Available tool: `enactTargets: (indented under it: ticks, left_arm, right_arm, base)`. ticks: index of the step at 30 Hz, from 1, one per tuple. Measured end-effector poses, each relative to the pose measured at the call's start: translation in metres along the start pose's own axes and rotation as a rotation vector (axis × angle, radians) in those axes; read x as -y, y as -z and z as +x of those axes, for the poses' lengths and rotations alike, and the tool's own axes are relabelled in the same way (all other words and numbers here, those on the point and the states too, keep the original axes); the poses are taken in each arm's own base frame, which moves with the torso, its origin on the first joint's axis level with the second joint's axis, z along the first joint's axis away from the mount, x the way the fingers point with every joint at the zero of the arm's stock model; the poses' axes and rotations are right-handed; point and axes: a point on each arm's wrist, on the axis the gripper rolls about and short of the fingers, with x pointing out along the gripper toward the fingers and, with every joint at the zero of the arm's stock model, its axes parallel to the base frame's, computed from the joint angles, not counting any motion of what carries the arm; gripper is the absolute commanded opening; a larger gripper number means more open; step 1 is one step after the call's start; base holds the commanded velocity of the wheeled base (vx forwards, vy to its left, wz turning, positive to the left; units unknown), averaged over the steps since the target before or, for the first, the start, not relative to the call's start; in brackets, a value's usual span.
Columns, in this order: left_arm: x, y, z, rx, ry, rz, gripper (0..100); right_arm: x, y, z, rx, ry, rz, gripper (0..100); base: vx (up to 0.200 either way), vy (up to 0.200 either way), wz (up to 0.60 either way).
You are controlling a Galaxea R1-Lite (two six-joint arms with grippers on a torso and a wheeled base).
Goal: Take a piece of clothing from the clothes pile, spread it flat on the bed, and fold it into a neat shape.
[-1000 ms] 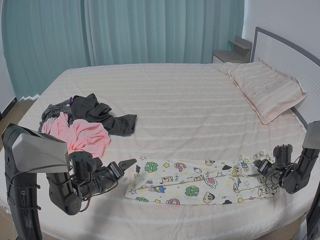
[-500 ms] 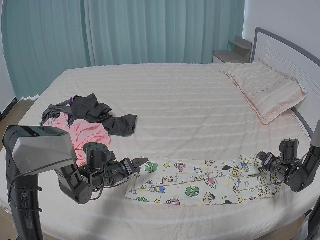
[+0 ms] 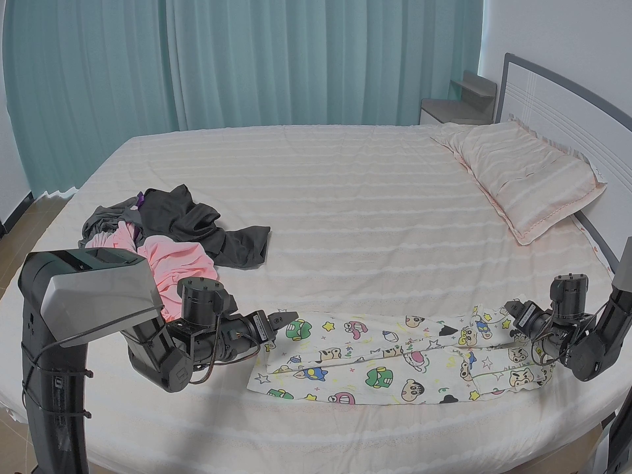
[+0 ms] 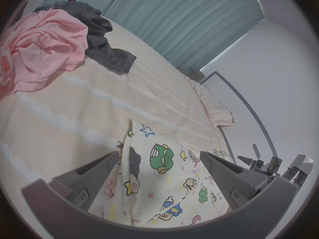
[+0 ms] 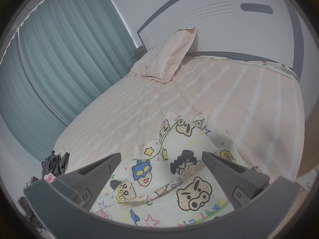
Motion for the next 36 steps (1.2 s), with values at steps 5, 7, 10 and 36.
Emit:
enactTargets:
  ticks: [5, 7, 10, 36]
  left_arm:
    - [-0.001, -0.001, 0.003, 0.001, 0.000, 0.003, 100]
    - [-0.002, -0.001, 0.005, 0.002, -0.002, 0.004, 100]
    - [-0.004, 0.000, 0.008, 0.000, -0.007, 0.003, 100]
    - [-0.018, -0.018, 0.018, 0.010, -0.057, -0.025, 0]
  right_arm:
    - [0.000, 0.000, 0.000, 0.001, -0.004, 0.001, 100]
    - [0.000, 0.000, 0.000, 0.000, -0.005, 0.001, 100]
    - [0.000, 0.000, 0.000, 0.000, -0.006, 0.001, 100]
    - [-0.001, 0.003, 0.002, -0.008, -0.006, 0.000, 100]
  base:
    - [0.000, 0.000, 0.00]
    - [0.000, 0.000, 0.00]
    - [0.000, 0.000, 0.00]
    - [0.000, 0.000, 0.00]
